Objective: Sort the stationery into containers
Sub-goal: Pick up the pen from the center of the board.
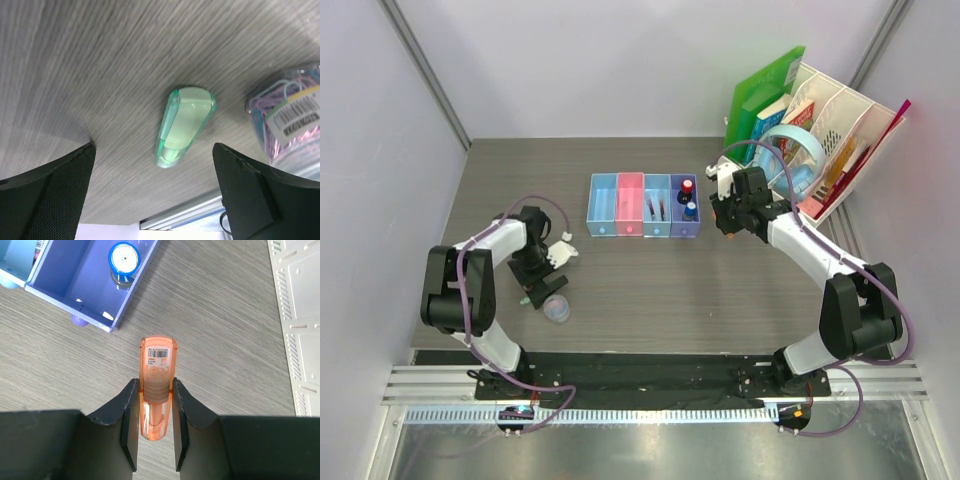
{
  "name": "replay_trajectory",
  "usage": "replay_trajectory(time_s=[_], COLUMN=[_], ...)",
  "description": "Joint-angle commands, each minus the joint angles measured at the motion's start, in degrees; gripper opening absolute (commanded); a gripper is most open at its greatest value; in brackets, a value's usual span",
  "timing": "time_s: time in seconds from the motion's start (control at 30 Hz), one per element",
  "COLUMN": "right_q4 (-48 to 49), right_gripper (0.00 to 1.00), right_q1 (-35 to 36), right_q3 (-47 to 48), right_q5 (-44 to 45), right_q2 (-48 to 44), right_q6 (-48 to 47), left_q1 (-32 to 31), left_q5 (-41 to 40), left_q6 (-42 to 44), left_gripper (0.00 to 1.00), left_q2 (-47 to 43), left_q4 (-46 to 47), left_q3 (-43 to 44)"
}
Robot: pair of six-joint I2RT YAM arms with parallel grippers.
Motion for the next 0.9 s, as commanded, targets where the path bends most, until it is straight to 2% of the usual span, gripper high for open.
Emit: replay_trajectory(time_s=[0.0,0.17,0.33,0.47,0.57,0.6,0.67,0.7,0.73,0.87], right_q4=[-1.4,-2.3,-3.1,-4.2,-5.1,-5.3,-5.3,-5.2,-5.1,-4.3], right_gripper=[0.02,0.02,0.02,0.02,0.02,0.03,0.03,0.03,0.03,0.03], right_q1=[-0.4,-0.4,-0.4,-0.3,-0.3,-0.3,0.1,0.6,1.3,3.9], right_q3=[3.2,4.8,7.2,12.9,18.0,19.1,22.4,23.4,25.4,30.4], right_q5=[0.8,0.5,0.4,-0.7,-1.4,-1.5,-2.2,-2.7,-2.9,-6.4], right_q2=[-2.5,-3.0,-3.4,-3.0,-1.7,-1.2,0.4,1.3,2.2,7.7], right_q6=[1.8,3.0,3.3,4.0,4.6,4.8,5.2,5.2,5.5,6.5], left_q1=[-2.3,-4.1,-5.4,-6.9,-8.0,-8.1,-8.2,-8.3,-8.3,-8.3], left_q5=[5.3,4.3,4.4,3.9,3.2,3.1,3.0,2.9,2.9,2.2], left_q6=[0.5,0.6,1.5,2.1,2.7,2.7,2.5,2.3,2.1,1.0], left_gripper=[1.00,0.99,0.82,0.69,0.55,0.42,0.25,0.06,0.00,0.00], left_q2=[1.1,1.9,1.4,1.2,2.0,2.6,3.4,3.7,4.4,4.7], left_q4=[11.2,15.3,16.6,17.7,18.2,18.2,18.0,17.6,17.6,16.9], left_q3=[-3.9,-6.1,-7.9,-9.6,-10.5,-10.5,-10.3,-10.1,-10.0,-8.7])
